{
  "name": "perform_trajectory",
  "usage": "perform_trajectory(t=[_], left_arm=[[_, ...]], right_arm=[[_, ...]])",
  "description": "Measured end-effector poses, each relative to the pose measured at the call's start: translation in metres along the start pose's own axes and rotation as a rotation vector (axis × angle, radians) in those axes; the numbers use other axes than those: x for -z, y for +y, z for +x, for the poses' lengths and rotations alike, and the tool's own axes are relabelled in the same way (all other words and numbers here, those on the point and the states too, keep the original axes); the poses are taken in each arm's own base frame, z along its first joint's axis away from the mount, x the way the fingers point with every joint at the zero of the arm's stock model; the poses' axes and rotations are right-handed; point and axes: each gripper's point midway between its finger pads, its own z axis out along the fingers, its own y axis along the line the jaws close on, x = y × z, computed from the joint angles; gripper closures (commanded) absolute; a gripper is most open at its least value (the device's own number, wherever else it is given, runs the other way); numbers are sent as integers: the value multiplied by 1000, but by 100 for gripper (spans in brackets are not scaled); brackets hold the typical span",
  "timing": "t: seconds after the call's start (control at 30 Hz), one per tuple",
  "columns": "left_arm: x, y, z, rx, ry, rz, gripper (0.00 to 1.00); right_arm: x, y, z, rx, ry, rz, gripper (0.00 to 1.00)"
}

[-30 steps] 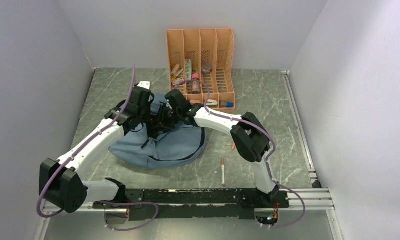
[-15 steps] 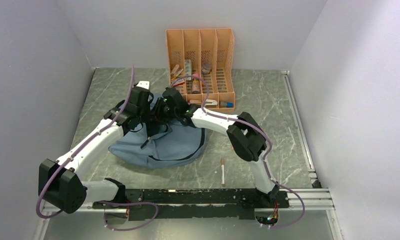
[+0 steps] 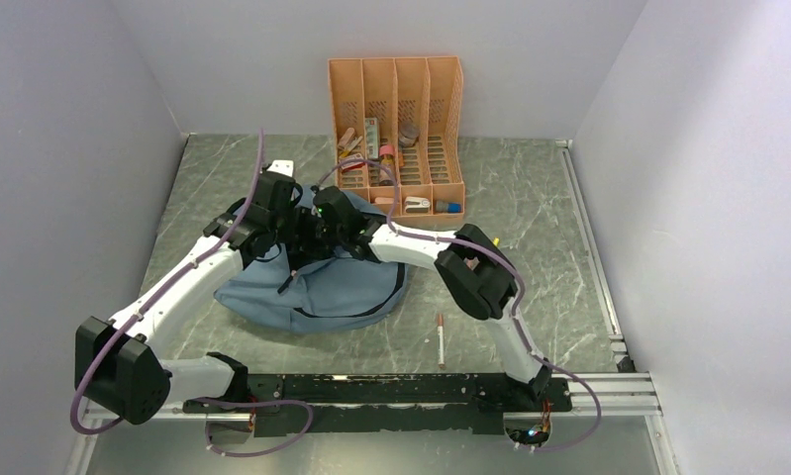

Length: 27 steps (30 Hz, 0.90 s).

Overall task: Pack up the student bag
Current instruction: Place the stationery in the student bag.

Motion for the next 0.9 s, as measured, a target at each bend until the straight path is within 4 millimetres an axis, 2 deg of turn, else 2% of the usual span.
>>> perform_trajectory(t=[0.17,0.27,0.57,0.73,0.9], left_arm=[[0,1,0,2,-1,-5,95],[0,1,0,3,-1,-6,95],[0,2,-1,3,-2,-6,95],[-1,4,-1,7,-2,-11,95],[-1,5,-1,11,-1,-14,95]], right_arm=[[10,5,-1,39,-9,-13,48],[23,5,-2,56,-21,-11,48],[83,3,-2,124,-109,23,48],[128,0,-9,195,-218,81,48],[195,-2,-35,268,-414,205,44]])
